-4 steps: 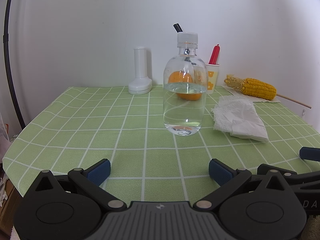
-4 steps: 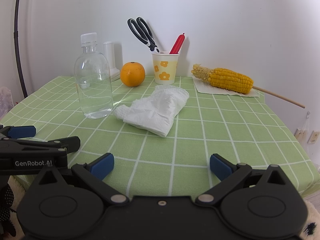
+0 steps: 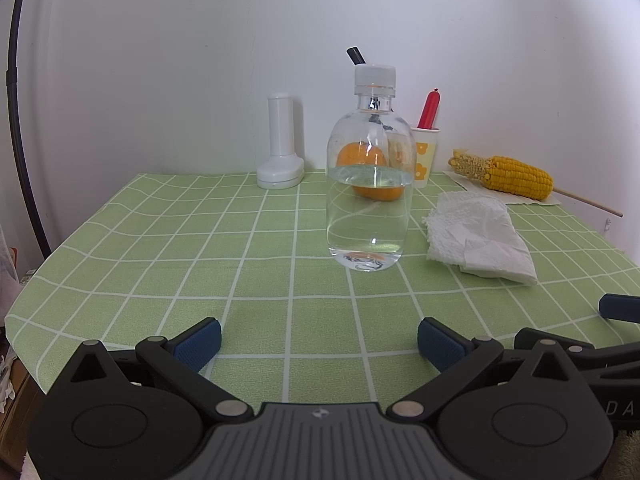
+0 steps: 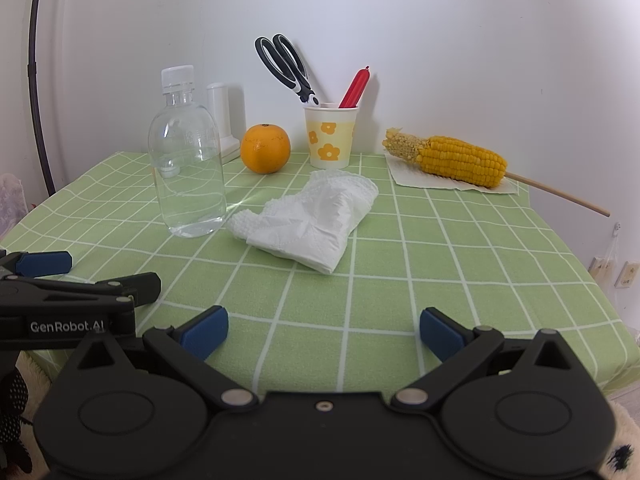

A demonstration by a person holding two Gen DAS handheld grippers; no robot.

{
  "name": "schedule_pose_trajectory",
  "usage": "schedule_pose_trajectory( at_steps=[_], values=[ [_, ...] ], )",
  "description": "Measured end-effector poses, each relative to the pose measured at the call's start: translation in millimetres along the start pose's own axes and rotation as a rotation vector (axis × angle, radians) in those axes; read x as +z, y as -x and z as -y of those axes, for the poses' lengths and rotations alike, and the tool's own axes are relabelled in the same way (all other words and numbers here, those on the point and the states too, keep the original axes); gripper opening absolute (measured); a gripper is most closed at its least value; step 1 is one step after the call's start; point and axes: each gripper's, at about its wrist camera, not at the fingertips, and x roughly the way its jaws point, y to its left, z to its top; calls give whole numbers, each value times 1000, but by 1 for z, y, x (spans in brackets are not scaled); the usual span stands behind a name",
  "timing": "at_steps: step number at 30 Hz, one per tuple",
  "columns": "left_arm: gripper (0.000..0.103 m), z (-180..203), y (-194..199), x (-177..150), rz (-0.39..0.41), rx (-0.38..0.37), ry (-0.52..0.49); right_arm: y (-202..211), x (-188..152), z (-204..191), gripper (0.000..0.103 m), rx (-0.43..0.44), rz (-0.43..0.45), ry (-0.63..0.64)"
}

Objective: Clean container

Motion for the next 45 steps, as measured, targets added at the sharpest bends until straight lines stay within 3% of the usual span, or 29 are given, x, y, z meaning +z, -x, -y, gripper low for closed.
schedule_pose_trajectory(
  at_steps=[45],
  values=[
    [103,0,-1,2,-2,-2,-5,-1,0,1,103,2,0,0]
  ],
)
